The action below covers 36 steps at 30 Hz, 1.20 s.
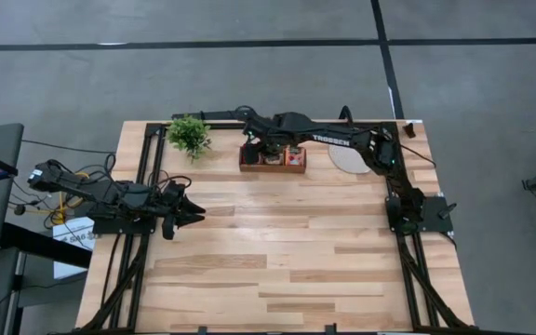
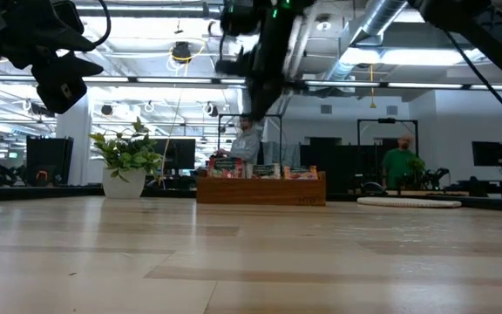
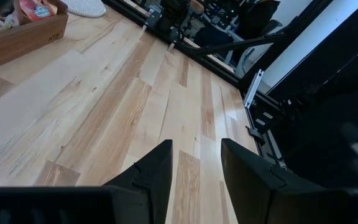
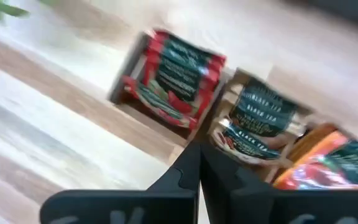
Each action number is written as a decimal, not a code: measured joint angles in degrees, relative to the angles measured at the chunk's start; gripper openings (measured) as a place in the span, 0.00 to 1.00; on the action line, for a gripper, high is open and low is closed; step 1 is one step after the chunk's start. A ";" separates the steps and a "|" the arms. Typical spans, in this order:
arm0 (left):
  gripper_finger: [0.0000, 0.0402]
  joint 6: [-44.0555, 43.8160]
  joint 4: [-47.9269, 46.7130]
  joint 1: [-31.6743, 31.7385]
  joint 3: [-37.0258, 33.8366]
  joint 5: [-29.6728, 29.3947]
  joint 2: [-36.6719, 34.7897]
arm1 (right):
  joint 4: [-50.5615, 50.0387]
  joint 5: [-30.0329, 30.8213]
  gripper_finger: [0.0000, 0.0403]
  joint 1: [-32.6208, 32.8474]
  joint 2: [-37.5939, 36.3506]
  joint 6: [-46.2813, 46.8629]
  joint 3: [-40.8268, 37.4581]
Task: Pick & Place Tea
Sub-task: Return to Home Position
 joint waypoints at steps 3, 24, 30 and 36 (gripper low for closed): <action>0.32 -0.02 0.00 0.00 0.00 0.03 0.00 | -8.51 4.69 0.00 1.55 -0.07 -3.09 5.98; 0.32 -5.65 -0.02 0.00 0.00 1.90 0.00 | -27.72 34.13 0.00 22.64 -37.77 0.76 -4.27; 0.32 -6.31 2.50 0.00 -0.01 1.73 0.00 | -18.85 37.10 0.00 30.72 -51.19 10.51 -27.28; 0.32 -0.49 10.87 0.00 -0.02 1.20 -0.02 | -2.72 36.64 0.00 37.95 -61.78 19.13 -53.19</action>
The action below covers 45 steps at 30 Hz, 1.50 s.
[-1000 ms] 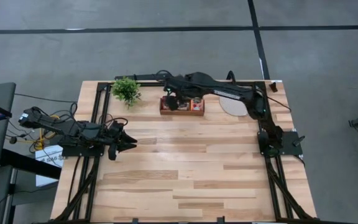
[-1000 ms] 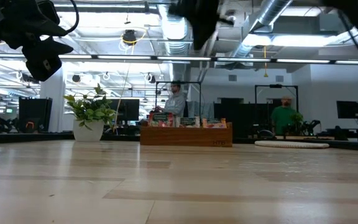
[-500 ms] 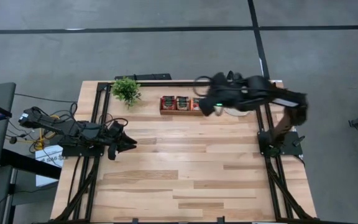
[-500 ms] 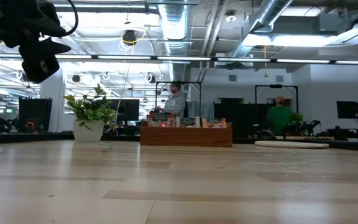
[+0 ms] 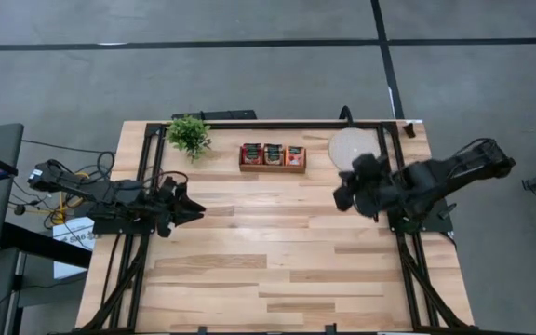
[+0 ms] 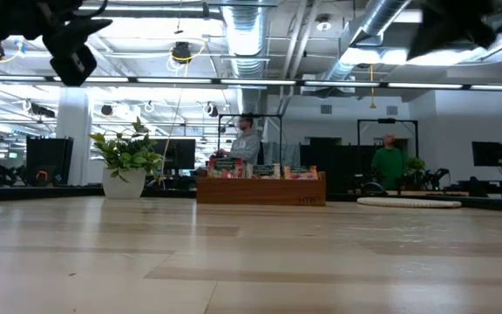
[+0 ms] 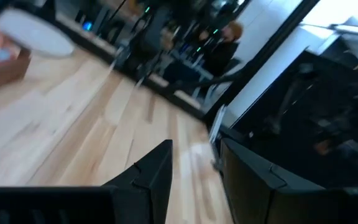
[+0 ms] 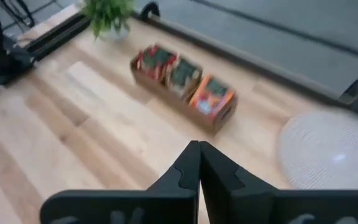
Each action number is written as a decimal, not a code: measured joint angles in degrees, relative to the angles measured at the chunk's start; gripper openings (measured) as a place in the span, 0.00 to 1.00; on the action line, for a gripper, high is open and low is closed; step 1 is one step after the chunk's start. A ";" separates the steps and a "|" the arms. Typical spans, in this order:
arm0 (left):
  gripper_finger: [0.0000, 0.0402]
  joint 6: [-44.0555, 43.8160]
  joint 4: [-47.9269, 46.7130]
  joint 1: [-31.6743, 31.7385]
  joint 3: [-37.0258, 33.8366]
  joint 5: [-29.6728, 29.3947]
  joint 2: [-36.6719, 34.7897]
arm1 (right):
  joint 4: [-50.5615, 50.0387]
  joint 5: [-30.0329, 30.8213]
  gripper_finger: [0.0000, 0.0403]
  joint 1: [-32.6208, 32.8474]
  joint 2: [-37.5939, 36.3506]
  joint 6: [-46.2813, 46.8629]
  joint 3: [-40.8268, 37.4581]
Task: Pick & Place Tea
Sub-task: Return to Home Position
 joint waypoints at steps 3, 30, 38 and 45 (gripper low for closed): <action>0.32 2.35 2.86 0.00 0.00 0.01 -0.01 | 1.40 -0.20 0.00 2.08 -4.48 7.56 -9.57; 0.32 15.38 6.34 0.01 -0.04 8.31 -7.75 | 32.97 -17.29 0.00 11.57 -29.61 -28.01 -26.73; 0.32 16.97 0.94 0.02 -0.04 12.66 -14.06 | 67.12 -22.83 0.00 13.52 -44.02 -37.16 -47.82; 0.32 18.55 5.63 0.02 -2.76 13.16 -14.04 | 87.35 -25.02 0.00 13.66 -44.08 -35.49 -61.80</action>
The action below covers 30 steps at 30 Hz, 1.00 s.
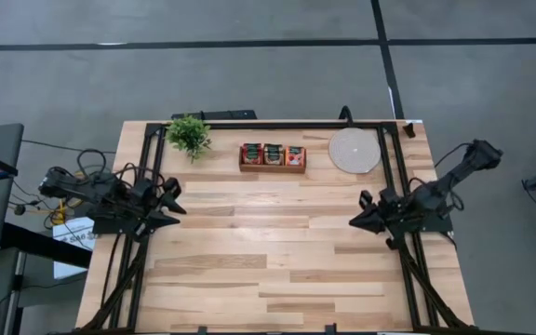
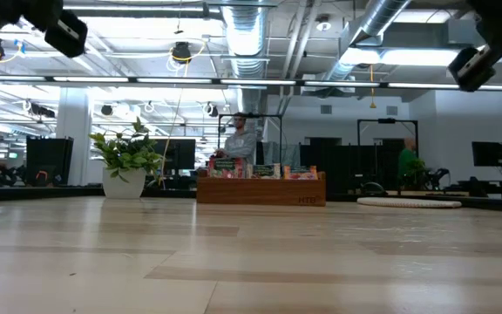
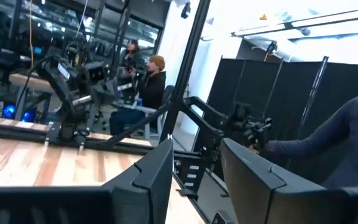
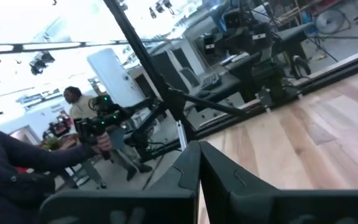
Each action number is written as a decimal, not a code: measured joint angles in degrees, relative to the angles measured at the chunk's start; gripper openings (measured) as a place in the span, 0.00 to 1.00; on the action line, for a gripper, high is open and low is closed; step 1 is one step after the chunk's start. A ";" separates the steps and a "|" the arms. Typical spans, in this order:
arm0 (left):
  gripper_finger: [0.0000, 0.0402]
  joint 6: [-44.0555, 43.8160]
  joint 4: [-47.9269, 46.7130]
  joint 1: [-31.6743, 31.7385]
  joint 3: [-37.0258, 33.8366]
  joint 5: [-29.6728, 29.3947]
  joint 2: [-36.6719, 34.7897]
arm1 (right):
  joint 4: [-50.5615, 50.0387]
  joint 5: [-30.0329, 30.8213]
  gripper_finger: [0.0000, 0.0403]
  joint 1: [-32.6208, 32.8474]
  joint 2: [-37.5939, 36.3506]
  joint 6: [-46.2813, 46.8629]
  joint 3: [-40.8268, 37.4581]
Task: Pick & Place Tea
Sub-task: Return to Home Position
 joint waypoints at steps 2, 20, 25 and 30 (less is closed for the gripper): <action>0.32 0.33 4.24 -0.02 -2.40 0.03 0.00 | 3.67 -0.09 0.00 -0.20 0.35 -0.98 -2.20; 0.32 -1.49 -0.26 3.10 -4.34 3.98 -5.77 | -13.09 -16.65 0.00 -6.42 -20.44 5.41 -4.29; 0.32 1.69 -0.04 3.41 -5.78 4.04 -5.58 | -11.94 -15.15 0.00 -10.56 -18.74 -0.24 -4.19; 0.32 2.66 -0.47 3.40 -8.40 3.17 -4.31 | -12.63 -23.47 0.00 -14.59 -18.92 -2.60 -4.04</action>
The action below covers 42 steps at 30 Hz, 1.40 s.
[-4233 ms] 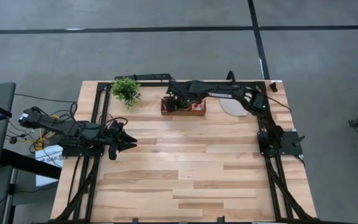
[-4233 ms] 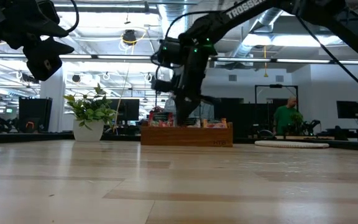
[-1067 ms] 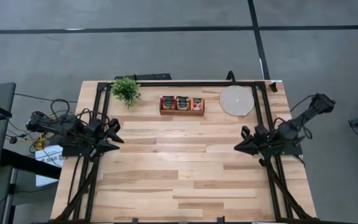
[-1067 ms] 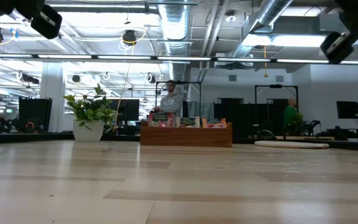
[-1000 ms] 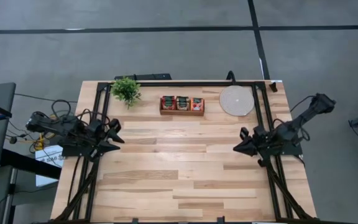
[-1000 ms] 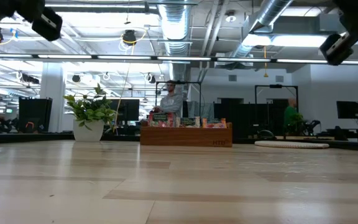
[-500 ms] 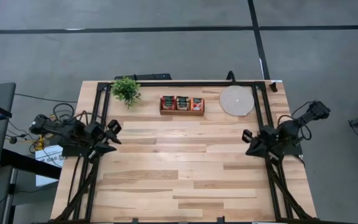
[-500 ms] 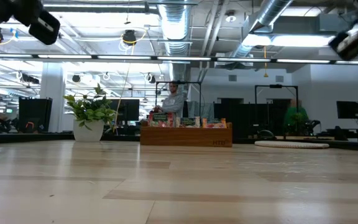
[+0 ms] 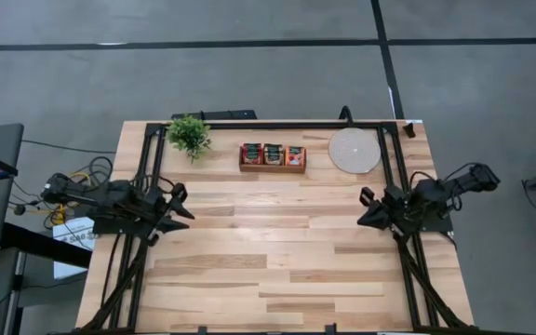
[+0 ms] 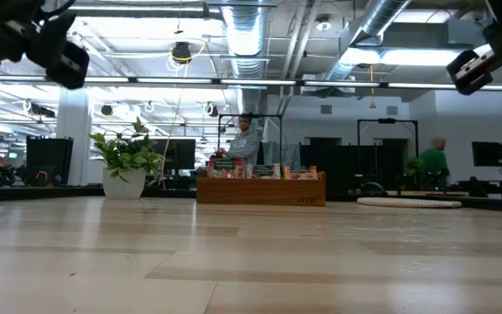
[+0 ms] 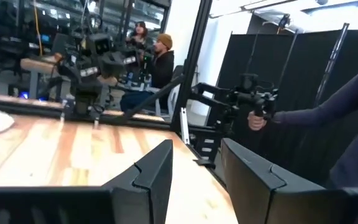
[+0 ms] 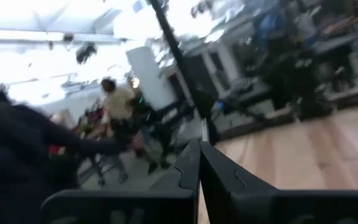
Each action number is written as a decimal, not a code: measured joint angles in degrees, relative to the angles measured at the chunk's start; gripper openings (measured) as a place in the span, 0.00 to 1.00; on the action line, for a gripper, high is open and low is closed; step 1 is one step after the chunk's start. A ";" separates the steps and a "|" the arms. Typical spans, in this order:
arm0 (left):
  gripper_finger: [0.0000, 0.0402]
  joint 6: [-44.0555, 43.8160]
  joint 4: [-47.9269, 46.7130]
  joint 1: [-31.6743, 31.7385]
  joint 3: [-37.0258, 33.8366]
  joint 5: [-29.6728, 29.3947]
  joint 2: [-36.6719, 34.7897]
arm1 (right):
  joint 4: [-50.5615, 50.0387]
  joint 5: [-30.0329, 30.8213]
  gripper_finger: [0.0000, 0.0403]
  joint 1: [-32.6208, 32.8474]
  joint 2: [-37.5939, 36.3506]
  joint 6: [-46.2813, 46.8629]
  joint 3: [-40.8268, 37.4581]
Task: Pick & Place Tea
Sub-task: Return to Home Position
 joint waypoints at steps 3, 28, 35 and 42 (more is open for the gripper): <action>0.32 1.42 0.44 0.01 -0.81 -0.19 -0.09 | -0.87 -2.98 0.00 -1.36 0.02 -0.60 -0.14; 0.32 1.38 -8.95 0.01 -1.86 -9.53 -0.04 | -1.10 -3.71 0.00 -2.45 0.03 -0.52 -0.09; 0.32 1.33 -9.15 0.01 -1.90 -9.58 -0.04 | -1.10 -3.69 0.00 -2.45 0.02 -0.50 -0.09; 0.32 1.35 -9.22 0.01 -1.95 -9.67 -0.04 | -1.10 -3.69 0.00 -2.45 0.02 -0.50 -0.09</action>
